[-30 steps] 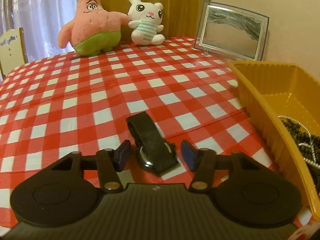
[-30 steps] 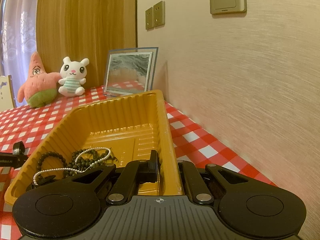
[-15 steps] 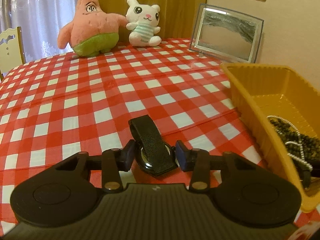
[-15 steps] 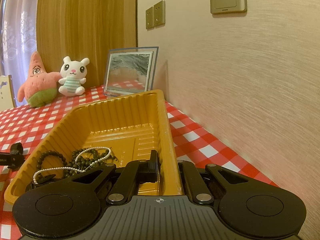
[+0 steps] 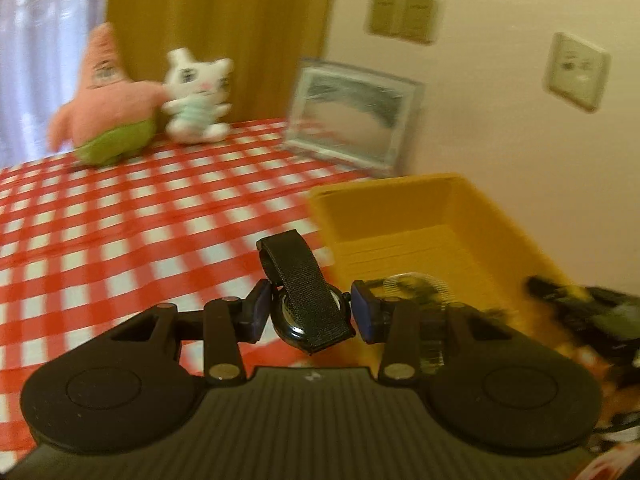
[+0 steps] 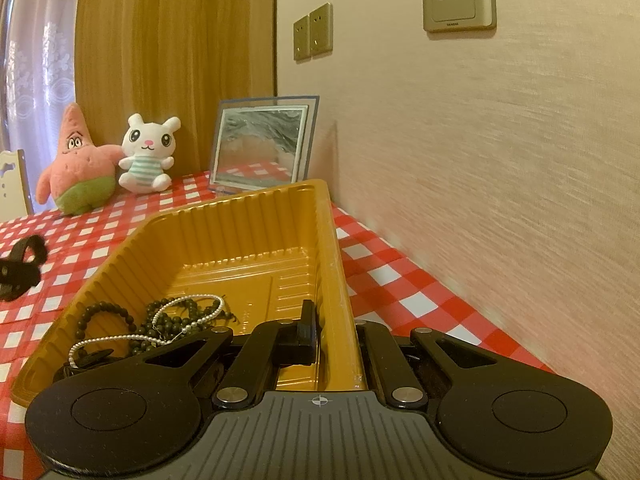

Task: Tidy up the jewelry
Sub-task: 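Carry the black watch into the orange tray and open the left gripper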

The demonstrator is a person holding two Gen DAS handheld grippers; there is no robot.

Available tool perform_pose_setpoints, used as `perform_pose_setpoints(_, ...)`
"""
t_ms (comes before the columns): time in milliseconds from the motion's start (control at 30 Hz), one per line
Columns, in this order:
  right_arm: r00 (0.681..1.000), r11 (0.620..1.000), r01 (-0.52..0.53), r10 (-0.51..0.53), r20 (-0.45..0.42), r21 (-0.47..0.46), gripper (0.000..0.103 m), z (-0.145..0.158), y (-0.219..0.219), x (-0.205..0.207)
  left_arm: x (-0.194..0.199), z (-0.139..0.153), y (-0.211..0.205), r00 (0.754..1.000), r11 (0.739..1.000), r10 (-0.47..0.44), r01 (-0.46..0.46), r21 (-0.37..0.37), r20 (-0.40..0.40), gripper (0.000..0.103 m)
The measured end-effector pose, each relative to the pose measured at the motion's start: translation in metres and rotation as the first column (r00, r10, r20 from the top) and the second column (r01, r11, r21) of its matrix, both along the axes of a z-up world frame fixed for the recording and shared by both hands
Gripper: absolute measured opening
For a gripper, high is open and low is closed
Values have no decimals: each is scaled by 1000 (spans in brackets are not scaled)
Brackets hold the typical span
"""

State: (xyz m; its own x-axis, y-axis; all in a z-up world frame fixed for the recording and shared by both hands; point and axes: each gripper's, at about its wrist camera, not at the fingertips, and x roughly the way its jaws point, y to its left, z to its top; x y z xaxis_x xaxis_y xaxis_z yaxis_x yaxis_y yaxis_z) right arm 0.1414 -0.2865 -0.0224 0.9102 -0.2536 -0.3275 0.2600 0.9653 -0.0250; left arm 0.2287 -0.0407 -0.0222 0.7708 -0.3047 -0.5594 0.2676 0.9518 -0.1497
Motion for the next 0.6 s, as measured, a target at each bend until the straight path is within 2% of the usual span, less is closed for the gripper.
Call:
perform_pose_setpoints(133,1000,1000,0,0,0,-1,4,0,0,0,0,6,-26,997,996,-79,79,-27,4,39)
perform_pose_setpoints(267,1000,1000,-3,3,3,0,4,1,0,0,10,0,-49,990,991,-134,132,-33,-46,39)
perform_pose_setpoints(367,1000,1000,-4,4,4,1,4,1,1,0,18,-9,-60,983,987,-157,154,-44,-90,39)
perform_pose_setpoints(600,1000,1000,-3,3,4,4,4,0,1,1,29,-23,-72,971,980,-196,190,-54,-134,40)
